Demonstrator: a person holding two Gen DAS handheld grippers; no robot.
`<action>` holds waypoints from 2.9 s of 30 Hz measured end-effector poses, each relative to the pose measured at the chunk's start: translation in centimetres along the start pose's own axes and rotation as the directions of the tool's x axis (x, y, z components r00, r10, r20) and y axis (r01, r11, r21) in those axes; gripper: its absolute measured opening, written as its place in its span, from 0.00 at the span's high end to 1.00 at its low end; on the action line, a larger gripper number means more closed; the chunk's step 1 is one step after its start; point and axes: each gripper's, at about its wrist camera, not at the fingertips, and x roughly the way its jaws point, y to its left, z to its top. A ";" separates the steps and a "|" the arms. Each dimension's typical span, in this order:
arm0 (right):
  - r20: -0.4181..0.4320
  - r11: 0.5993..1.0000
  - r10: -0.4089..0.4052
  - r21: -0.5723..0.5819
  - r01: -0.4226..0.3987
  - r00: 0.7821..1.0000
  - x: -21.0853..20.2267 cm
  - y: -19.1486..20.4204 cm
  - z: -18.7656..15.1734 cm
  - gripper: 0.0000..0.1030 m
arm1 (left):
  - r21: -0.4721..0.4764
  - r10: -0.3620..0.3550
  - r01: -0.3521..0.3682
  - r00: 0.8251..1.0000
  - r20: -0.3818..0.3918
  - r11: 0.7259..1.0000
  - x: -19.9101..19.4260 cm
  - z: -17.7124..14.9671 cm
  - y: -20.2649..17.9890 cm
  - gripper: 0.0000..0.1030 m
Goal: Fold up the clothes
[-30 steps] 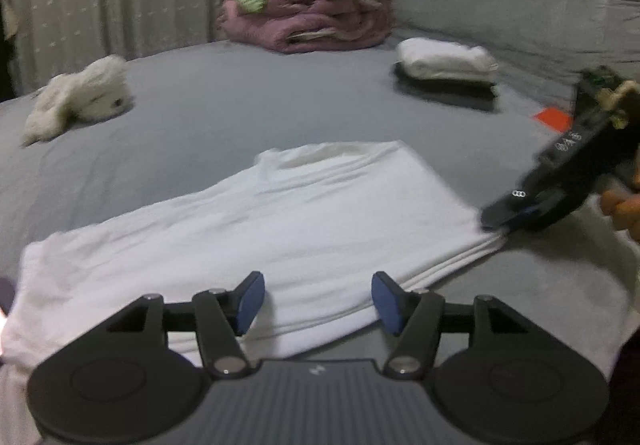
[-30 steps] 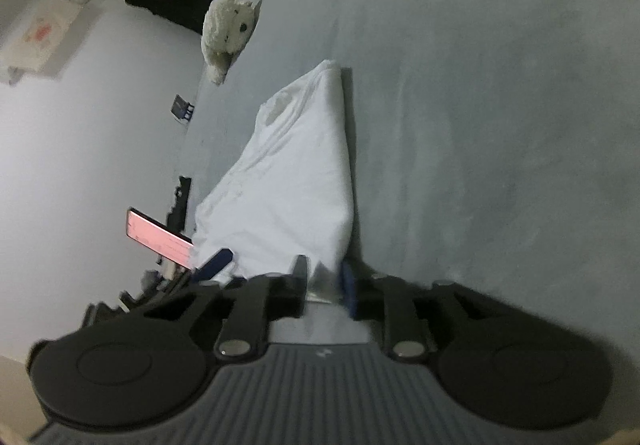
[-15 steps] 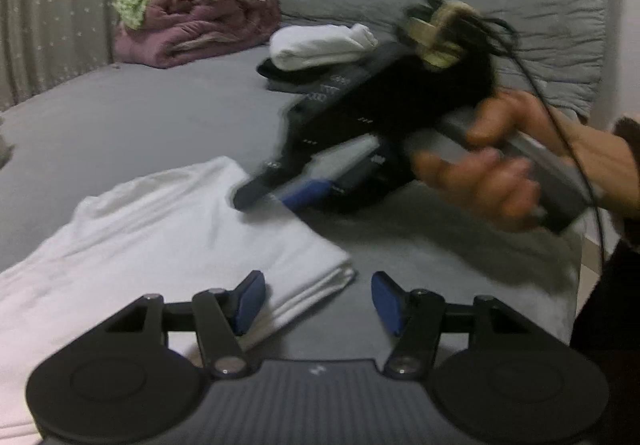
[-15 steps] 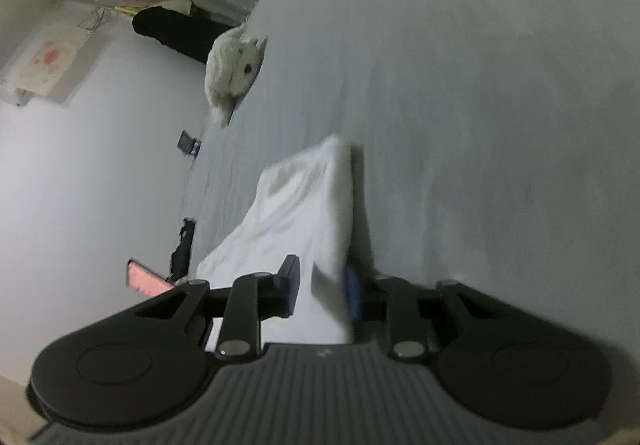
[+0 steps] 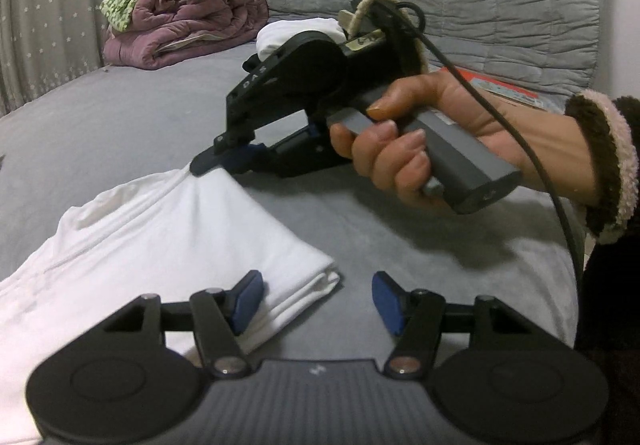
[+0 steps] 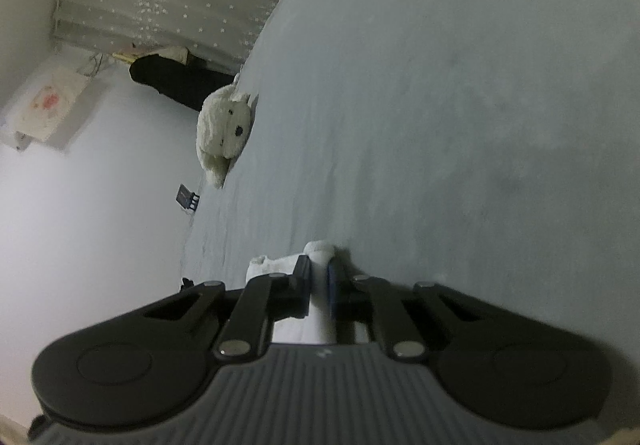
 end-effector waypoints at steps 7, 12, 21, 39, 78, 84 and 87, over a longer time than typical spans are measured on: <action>-0.110 0.999 -0.005 -0.032 0.001 0.994 -2.2 0.4 -1.9 0.77 | 0.022 0.038 -0.038 0.999 0.012 0.999 -0.8 -0.4 0.8 0.40; -0.223 0.999 -0.002 -0.043 -0.007 0.975 -3.4 0.9 -4.8 0.77 | 0.047 0.061 -0.062 0.998 0.017 0.997 -0.8 -0.3 0.2 0.40; -0.273 0.998 0.061 0.013 -0.060 0.960 -4.2 1.8 -5.1 0.87 | 0.097 0.127 -0.130 0.991 0.037 0.987 -0.2 0.2 -1.3 0.41; -0.173 1.000 -0.016 -0.006 0.015 0.985 -3.4 1.3 -1.8 0.56 | -0.052 0.279 -0.279 0.960 -0.004 0.959 1.7 2.3 0.0 0.91; 0.180 0.985 -0.169 0.014 0.169 0.969 -6.0 2.2 -0.8 0.92 | -0.302 0.099 -0.061 0.988 0.115 0.952 1.0 4.6 -2.7 0.94; 0.184 0.984 -0.176 0.002 0.179 0.967 -5.8 3.7 -1.2 0.92 | -0.372 0.088 -0.038 0.989 0.119 0.927 0.5 4.4 -2.1 0.94; 0.183 0.981 -0.187 -0.010 0.192 0.965 -5.3 4.4 -1.2 0.92 | -0.436 0.094 -0.025 0.986 0.137 0.900 -0.3 4.0 -1.1 0.94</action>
